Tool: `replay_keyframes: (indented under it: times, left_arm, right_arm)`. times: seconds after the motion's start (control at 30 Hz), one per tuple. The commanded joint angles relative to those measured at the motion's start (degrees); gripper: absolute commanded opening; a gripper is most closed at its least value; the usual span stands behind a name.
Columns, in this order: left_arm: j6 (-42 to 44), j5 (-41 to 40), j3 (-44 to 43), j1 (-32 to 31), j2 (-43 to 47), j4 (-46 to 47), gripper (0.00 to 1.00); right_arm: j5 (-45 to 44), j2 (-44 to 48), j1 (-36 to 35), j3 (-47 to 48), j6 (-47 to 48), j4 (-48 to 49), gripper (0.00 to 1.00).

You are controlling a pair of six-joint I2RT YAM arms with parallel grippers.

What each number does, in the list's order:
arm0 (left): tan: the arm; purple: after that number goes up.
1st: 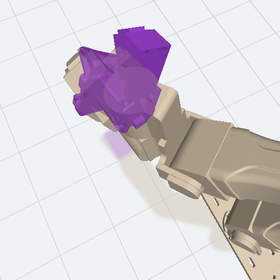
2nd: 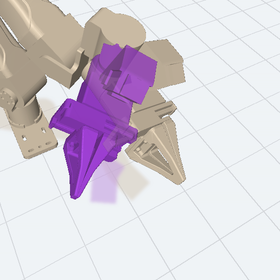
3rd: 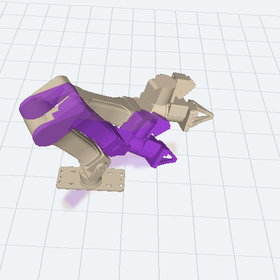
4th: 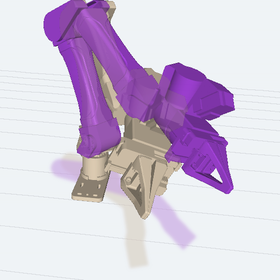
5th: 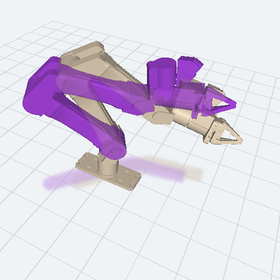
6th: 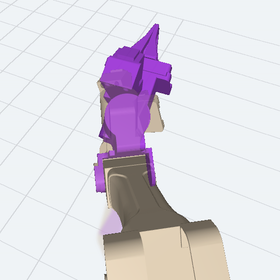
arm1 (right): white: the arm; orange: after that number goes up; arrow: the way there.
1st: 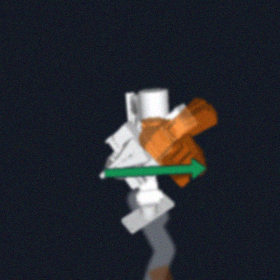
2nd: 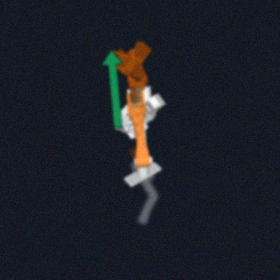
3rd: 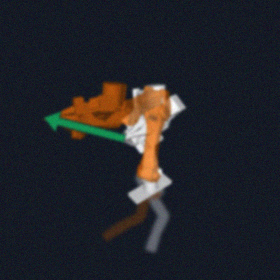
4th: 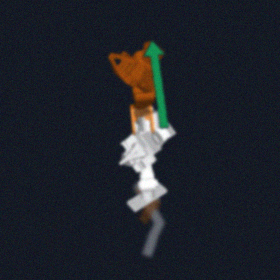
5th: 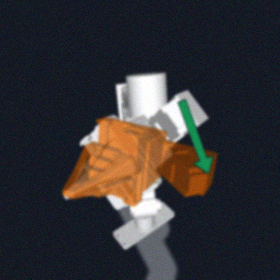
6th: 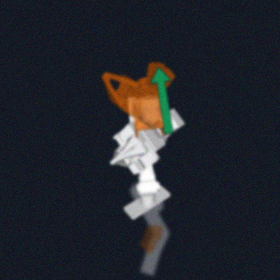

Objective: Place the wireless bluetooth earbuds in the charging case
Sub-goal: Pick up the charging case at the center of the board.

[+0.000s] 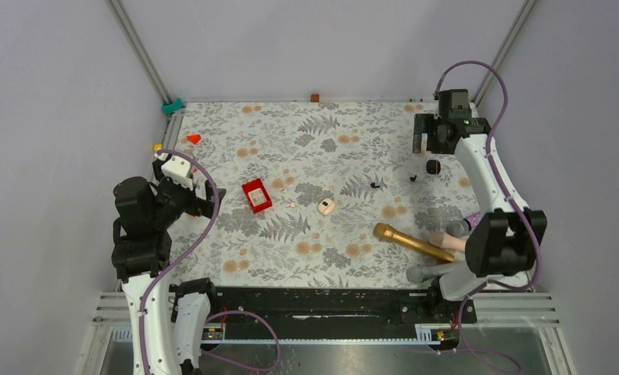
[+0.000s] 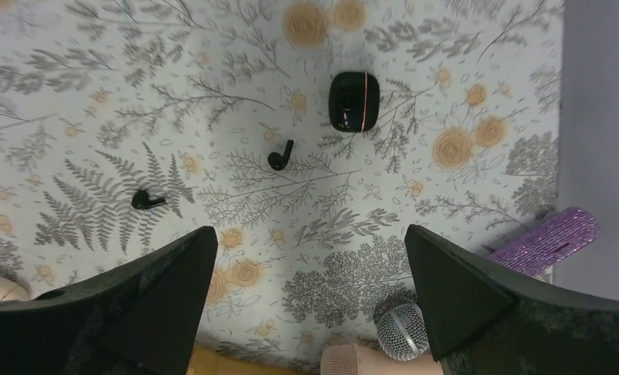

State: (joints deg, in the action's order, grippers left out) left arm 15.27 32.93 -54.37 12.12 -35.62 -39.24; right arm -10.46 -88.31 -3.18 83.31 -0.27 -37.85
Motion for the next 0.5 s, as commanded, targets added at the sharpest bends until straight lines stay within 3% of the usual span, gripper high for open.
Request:
replay_keyframes:
  times: [0.0,0.33,0.47]
  left_arm:
    - [0.9,2.6,0.6,0.4,0.1,2.7,0.99]
    - [1.1,3.7,0.8,0.4,-1.3,2.7,0.98]
    - [1.3,5.4,1.0,0.4,-1.9,2.7,0.99]
  right_arm:
    - [6.7,-5.5,3.6,5.5,-0.2,-6.6,0.99]
    - [11.6,-20.3,9.3,16.1,-1.3,-12.8,0.97]
    - [18.7,-18.8,9.3,14.2,-1.4,-11.6,0.99]
